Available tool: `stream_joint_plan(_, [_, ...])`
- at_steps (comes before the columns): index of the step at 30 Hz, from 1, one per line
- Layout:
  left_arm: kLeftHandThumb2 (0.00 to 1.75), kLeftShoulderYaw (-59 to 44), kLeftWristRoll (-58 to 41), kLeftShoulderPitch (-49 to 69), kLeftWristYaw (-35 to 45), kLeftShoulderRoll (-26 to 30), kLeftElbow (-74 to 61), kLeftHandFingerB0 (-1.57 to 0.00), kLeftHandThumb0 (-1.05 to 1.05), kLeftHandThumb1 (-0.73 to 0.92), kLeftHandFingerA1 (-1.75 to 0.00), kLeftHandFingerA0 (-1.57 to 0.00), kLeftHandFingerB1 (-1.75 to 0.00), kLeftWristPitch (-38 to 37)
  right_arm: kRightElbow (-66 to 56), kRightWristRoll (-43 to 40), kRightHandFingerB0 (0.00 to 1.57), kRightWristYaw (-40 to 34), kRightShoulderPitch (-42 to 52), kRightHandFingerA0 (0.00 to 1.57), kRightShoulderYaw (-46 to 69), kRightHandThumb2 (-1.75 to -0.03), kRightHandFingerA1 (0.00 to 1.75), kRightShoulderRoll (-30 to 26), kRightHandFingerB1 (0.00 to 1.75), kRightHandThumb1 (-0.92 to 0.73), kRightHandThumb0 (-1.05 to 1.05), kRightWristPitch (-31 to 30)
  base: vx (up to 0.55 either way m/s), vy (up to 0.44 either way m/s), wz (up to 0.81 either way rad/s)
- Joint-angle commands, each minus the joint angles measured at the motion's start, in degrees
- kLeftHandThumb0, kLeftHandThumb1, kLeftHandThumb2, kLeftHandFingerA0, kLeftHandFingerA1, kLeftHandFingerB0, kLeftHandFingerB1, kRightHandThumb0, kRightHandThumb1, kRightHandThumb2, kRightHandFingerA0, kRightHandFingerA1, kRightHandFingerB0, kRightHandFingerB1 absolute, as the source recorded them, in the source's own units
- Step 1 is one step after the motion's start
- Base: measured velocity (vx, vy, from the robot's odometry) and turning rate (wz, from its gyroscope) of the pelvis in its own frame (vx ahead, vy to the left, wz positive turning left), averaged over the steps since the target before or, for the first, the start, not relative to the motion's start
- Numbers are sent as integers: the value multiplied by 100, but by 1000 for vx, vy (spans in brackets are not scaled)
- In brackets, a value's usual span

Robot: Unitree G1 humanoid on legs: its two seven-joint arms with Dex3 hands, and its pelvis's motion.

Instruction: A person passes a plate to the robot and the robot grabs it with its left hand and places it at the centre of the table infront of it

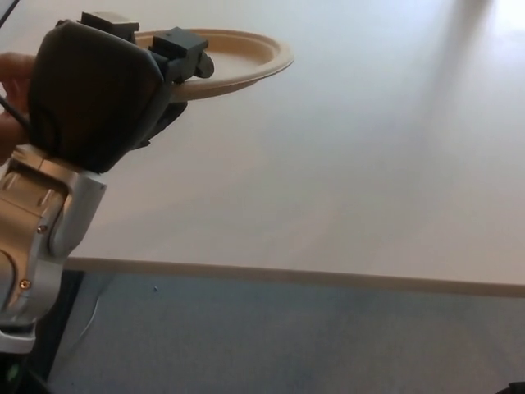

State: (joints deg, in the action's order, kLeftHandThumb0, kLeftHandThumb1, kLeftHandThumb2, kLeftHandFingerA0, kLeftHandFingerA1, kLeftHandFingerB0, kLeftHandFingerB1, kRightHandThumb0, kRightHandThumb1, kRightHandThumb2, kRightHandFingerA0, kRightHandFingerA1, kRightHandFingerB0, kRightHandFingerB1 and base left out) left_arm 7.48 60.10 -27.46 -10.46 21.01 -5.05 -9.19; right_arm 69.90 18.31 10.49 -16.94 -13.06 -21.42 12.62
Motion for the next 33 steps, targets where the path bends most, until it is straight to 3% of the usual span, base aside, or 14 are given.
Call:
stream_joint_plan(1, [59,236,145,-172,-406,-7,366,-74,-23,62,-132,-94,-92,105,35,80,37,-5,-52,38,-36,-64,58,-121,48,-83,-72,-14,0,0,0])
stream_joint_plan(2, [59,335,180,-215,-570,-13,537,-84,-24,60,-130,-97,-64,39,42,69,38,13,-49,38,-30,-64,58,-112,48,-82,-72,6,0,0,0])
stream_joint_plan(4, [58,461,229,-269,-688,-40,695,-87,-25,57,-128,-97,-56,36,45,69,38,20,-53,39,-29,-64,58,-108,47,-82,-72,-7,0,0,0])
stream_joint_plan(8, [60,796,276,-436,-966,-95,1106,-84,-25,61,-129,-96,-60,-32,-6,122,39,-18,-69,40,-68,-64,57,-117,47,-84,-73,-12,0,0,0])
stream_joint_plan(9, [60,930,299,-498,-1062,-164,1297,-84,-29,61,-131,-96,-51,-55,-8,108,40,-19,-63,40,-56,-64,57,-114,47,-83,-72,-4,0,0,0])
stream_joint_plan(15, [61,1438,494,-756,-1257,-345,1842,-80,-29,66,-128,-91,-57,86,16,102,39,-10,-79,40,-44,-64,58,-107,48,-84,-73,38,0,0,0])
stream_joint_plan(16, [59,1512,485,-793,-1303,-400,1949,-80,-36,61,-116,-100,-44,110,3,122,39,-21,-88,41,-60,-65,59,-102,48,-82,-74,15,0,0,0])
stream_joint_plan(19, [58,1749,439,-933,-1421,-566,2324,-76,-36,58,-122,-103,-44,64,-69,144,39,-11,-104,39,-82,-64,57,-94,47,-83,-72,-73,0,0,0])
stream_joint_plan(25, [58,2171,570,-1231,-1325,-756,2933,-79,-35,59,-112,-105,-45,270,-53,138,39,-6,-126,40,-58,-64,58,-94,47,-82,-72,-31,0,0,0])
stream_joint_plan(33, [57,2583,624,-1654,-1403,-1030,3885,-80,-29,54,-128,-99,-46,443,-57,86,41,43,-102,40,-7,-64,57,-79,47,-82,-71,1,0,0,0])
